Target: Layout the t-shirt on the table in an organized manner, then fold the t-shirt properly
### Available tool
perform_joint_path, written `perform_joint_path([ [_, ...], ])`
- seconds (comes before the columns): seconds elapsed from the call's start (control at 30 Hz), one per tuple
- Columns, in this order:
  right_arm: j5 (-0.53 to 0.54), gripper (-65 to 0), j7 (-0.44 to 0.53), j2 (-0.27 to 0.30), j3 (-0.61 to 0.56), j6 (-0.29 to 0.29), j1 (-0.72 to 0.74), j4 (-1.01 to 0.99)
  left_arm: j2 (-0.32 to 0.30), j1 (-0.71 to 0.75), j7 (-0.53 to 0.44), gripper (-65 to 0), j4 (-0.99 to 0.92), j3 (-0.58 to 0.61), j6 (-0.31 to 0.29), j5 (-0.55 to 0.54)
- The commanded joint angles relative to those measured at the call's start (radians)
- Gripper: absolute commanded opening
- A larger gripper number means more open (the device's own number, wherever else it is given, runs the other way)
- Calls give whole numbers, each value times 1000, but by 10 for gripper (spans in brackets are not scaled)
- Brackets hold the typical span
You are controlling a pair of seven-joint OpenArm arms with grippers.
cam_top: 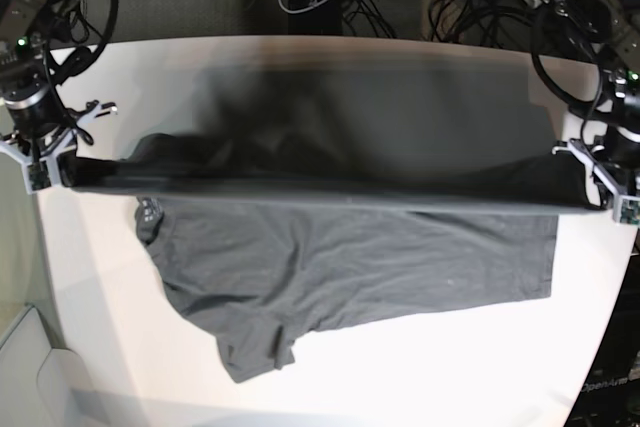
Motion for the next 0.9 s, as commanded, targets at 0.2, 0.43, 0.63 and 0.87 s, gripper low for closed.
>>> perform_joint_path([
  [0.2, -33, -650, 2, 12, 24, -38, 119, 26, -41, -137, -6, -645, 20, 59, 36, 39],
  [0.43, -32, -650, -4, 17, 47, -38, 209, 25, -50, -175, -1, -645, 20, 190, 39, 45],
  [0.63, -32, -650, -26, -28, -87, -38, 142, 22, -44, -171, -1, -645, 19, 195, 40, 47],
  [0.87, -36, -650, -169, -114, -441, -38, 80, 20, -50, -120, -11, -645, 14, 169, 40, 47],
])
